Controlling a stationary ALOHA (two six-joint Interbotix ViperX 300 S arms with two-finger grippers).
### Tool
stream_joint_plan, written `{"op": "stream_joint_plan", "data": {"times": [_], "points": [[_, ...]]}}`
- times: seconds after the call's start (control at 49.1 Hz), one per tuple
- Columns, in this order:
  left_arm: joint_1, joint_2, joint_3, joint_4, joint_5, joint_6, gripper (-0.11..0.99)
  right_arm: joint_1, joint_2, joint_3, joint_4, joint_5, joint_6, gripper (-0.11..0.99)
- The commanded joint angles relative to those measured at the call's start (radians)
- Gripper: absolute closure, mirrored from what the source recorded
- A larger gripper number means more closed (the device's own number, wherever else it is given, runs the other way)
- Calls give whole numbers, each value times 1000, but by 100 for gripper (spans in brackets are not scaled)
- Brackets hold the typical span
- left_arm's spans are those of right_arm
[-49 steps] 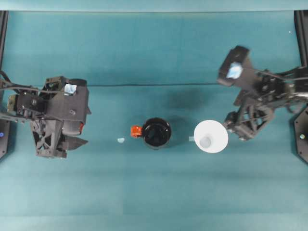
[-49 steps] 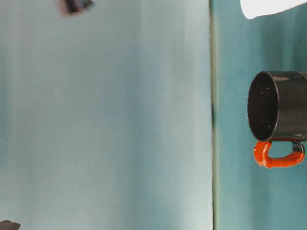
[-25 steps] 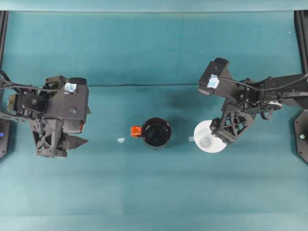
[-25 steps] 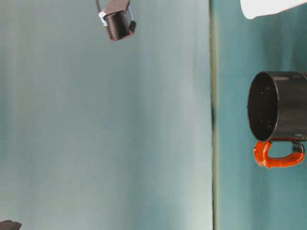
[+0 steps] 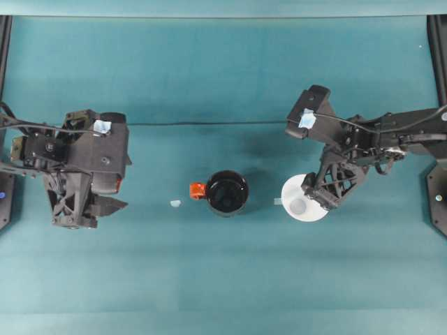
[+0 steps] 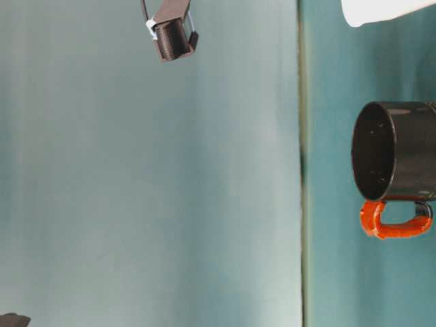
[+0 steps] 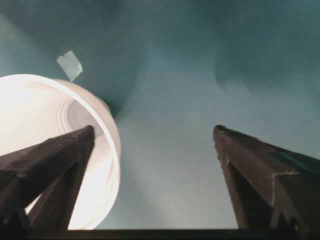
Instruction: Put the paper cup into the moved red handle cup holder.
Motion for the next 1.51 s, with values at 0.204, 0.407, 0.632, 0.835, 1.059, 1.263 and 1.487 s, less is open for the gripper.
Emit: {"op": "stream_joint_plan", "data": {"times": [0.204,0.407,0.632,0.835,1.059,1.263,1.487], "points": [[0,-11,-11,3,-5,-2,-5,14,-5,-9,23,-15,6,63],[0,-11,-11,3,-5,-2,-5,21,-3,-12,26,-15,6,91],[0,-11,-12,3,-5,-20,-5,26,-3,-14,40,-15,6,97],[0,-14,-11,3,-5,-32,-5,28,-8,-26,67,-12,6,97],[0,-23,-17,3,-5,-35,-5,15,-123,-236,57,199,-5,97],[-2,-41,-8,3,-3,-32,-5,20,-140,-456,23,437,-54,97],[-2,-46,-8,5,-5,-32,-5,41,-34,-571,23,466,-91,97]]}}
